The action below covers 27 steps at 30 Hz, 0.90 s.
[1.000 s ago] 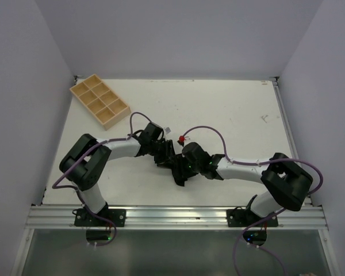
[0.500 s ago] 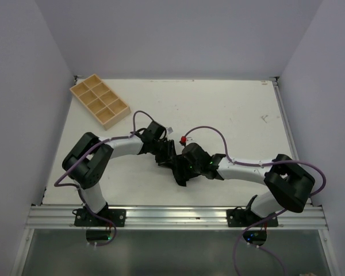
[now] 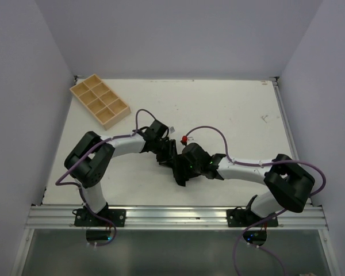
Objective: Roll the underwear
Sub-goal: Roll the underwear, then place the rolled underwear into the container
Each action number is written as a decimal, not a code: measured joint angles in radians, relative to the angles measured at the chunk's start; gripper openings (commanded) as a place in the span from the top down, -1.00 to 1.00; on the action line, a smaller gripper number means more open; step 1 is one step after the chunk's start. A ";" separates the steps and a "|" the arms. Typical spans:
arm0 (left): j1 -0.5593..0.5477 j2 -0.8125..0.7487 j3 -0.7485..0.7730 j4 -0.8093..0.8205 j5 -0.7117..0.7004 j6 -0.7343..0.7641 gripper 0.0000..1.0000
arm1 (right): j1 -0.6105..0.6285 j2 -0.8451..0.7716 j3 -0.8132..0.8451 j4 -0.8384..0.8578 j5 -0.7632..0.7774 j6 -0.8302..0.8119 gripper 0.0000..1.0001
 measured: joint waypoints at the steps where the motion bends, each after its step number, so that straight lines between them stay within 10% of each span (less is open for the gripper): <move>1: 0.000 0.001 0.003 -0.003 -0.001 0.000 0.56 | -0.001 0.000 0.000 -0.010 0.007 0.000 -0.55; 17: -0.006 0.015 0.028 -0.024 -0.006 0.022 0.60 | 0.001 0.018 0.024 -0.044 0.026 0.011 -0.40; 27: -0.013 0.021 0.051 -0.040 -0.024 0.024 0.39 | 0.001 0.003 -0.010 0.014 0.000 0.045 0.50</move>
